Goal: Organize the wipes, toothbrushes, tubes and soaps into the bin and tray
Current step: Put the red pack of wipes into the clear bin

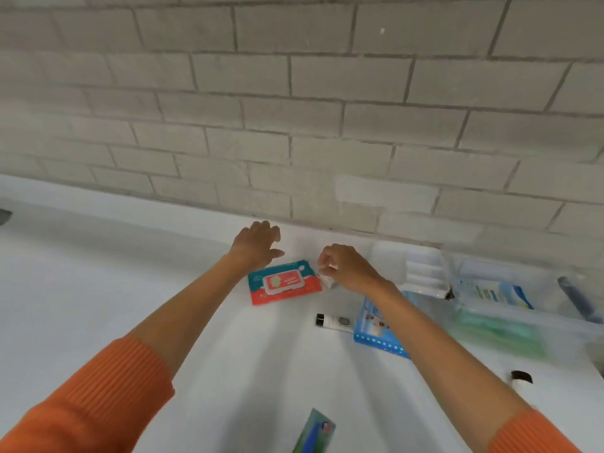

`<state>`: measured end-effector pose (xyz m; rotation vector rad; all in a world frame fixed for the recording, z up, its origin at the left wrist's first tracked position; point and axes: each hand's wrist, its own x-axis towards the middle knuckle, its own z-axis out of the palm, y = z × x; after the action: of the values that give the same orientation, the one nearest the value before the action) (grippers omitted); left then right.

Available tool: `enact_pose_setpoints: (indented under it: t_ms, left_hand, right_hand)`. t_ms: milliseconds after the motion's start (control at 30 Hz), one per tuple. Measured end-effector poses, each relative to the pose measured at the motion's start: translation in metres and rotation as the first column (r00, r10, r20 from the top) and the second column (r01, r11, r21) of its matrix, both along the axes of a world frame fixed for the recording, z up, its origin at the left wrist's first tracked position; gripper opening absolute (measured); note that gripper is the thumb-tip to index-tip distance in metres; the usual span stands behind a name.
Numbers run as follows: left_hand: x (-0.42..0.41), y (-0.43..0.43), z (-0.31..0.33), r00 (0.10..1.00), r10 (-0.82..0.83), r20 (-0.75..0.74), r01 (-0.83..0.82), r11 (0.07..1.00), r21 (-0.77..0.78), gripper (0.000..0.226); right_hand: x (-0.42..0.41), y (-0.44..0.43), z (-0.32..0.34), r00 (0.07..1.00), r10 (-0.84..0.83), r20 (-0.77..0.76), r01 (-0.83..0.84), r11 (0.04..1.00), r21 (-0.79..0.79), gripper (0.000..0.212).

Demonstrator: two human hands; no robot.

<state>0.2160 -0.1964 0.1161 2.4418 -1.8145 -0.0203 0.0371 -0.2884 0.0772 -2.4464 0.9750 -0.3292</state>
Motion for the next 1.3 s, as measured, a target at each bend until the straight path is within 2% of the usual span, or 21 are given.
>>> enact_pose_setpoints:
  t_ms: [167, 267, 367, 500, 600, 733, 867, 967, 1067, 1133, 1300]
  left_hand:
    - [0.045, 0.0, -0.03, 0.999, 0.031, -0.035, -0.027, 0.993, 0.114, 0.048]
    - [0.059, -0.011, -0.056, 0.997, 0.039, -0.061, -0.026, 0.979, 0.202, 0.057]
    - [0.068, -0.024, -0.084, 0.995, 0.044, -0.091, -0.018, 0.963, 0.268, 0.071]
    - [0.075, -0.038, -0.106, 0.984, 0.048, -0.174, 0.002, 0.961, 0.278, 0.091]
    - [0.08, -0.043, -0.118, 0.974, 0.042, -0.223, 0.028, 0.954, 0.3, 0.098]
    - [0.08, -0.046, -0.125, 0.963, 0.026, -0.267, 0.045, 0.966, 0.256, 0.099]
    - [0.073, -0.046, -0.12, 0.976, 0.042, -0.213, 0.008, 0.973, 0.229, 0.091]
    - [0.067, -0.043, -0.117, 0.988, 0.045, -0.147, -0.014, 0.978, 0.208, 0.084]
    - [0.062, -0.035, -0.116, 0.994, 0.026, -0.104, -0.015, 0.994, 0.104, 0.067]
    - [0.061, -0.028, -0.11, 0.99, 0.025, -0.138, -0.021, 0.999, 0.032, 0.058]
    - [0.057, -0.009, -0.074, 0.986, 0.03, -0.164, -0.037, 0.999, -0.037, 0.028]
  right_hand:
    - [0.044, -0.01, -0.036, 0.991, 0.039, -0.132, -0.037, 0.999, 0.017, 0.031]
    - [0.064, -0.02, -0.05, 0.984, 0.091, -0.154, -0.088, 0.996, 0.023, 0.04]
    - [0.082, -0.031, -0.059, 0.975, 0.131, -0.18, -0.14, 0.99, -0.035, 0.056]
    - [0.101, -0.046, -0.077, 0.934, 0.167, -0.316, -0.202, 0.976, -0.079, 0.082]
    - [0.109, -0.053, -0.089, 0.901, 0.182, -0.394, -0.215, 0.976, -0.04, 0.095]
    - [0.113, -0.061, -0.088, 0.857, 0.214, -0.469, -0.24, 0.971, 0.004, 0.106]
    - [0.118, -0.062, -0.08, 0.805, 0.222, -0.55, -0.259, 0.966, 0.011, 0.113]
    - [0.12, -0.057, -0.077, 0.819, 0.171, -0.548, -0.281, 0.952, -0.122, 0.111]
    - [0.113, -0.047, -0.078, 0.877, 0.095, -0.472, -0.262, 0.916, -0.303, 0.094]
    - [0.106, -0.038, -0.077, 0.913, 0.052, -0.405, -0.231, 0.884, -0.407, 0.08]
    - [0.1, -0.02, -0.057, 0.956, 0.0, -0.292, -0.144, 0.869, -0.473, 0.045]
